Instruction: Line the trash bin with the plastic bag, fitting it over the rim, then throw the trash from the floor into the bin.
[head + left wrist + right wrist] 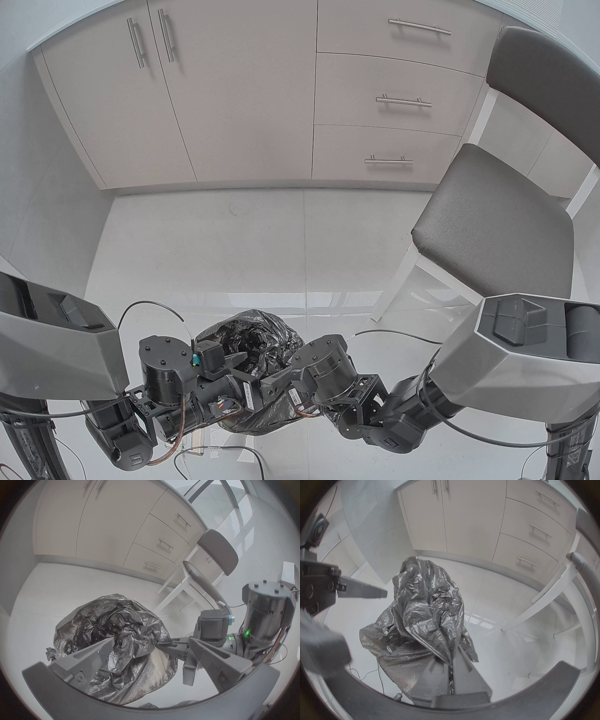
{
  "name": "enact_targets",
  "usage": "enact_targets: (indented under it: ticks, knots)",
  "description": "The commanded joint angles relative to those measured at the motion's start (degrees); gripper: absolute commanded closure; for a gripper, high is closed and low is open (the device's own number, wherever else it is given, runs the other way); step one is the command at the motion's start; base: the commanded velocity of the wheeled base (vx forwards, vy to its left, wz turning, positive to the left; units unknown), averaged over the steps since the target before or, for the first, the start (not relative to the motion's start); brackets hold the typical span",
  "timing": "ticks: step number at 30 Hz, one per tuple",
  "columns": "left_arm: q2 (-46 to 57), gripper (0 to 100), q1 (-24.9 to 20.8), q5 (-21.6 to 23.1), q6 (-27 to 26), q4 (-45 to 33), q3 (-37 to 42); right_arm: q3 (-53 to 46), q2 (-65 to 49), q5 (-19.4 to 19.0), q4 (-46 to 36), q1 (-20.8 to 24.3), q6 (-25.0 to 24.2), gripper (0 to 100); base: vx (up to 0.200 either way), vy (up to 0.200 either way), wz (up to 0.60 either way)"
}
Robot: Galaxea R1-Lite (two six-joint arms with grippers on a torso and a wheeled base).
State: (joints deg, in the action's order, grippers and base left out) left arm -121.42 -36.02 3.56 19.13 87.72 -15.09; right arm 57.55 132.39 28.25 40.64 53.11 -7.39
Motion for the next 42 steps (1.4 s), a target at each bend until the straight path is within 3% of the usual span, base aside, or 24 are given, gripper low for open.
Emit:
enact_targets:
  ticks: [1,12,17,29,35,38,42]
  knots:
    - [-0.1,0,0.0,0.0,0.0,0.1,0.3,-1.0,1.8,0.1,0.0,-1.1,-0.5,100,0.0,0.0,0.0]
    - [-0.6,0,0.0,0.0,0.2,0.1,0.2,-9.1,-0.2,0.1,0.5,-0.6,-1.5,100,0.0,0.0,0.0]
    - [-0.8,0,0.2,0.0,0.4,0.1,0.1,-9.7,-0.3,0.1,0.2,-0.4,-3.8,100,0.0,0.0,0.0]
    - [-0.7,0,0.3,0.0,0.4,0.1,0.2,-11.6,0.7,0.2,0.0,-0.5,-3.9,100,0.0,0.0,0.0]
    - [-1.0,0,0.3,0.0,0.4,0.1,0.2,-9.8,1.7,0.4,0.3,-2.7,-3.9,100,0.0,0.0,0.0]
    - [-1.8,0,0.6,0.0,0.5,0.1,0.1,-8.6,2.3,2.8,0.3,-4.2,-3.9,100,0.0,0.0,0.0]
    - [-2.9,0,1.3,0.2,1.4,0.1,-0.3,-8.2,2.9,3.1,0.6,-5.0,-3.9,100,0.0,0.0,0.0]
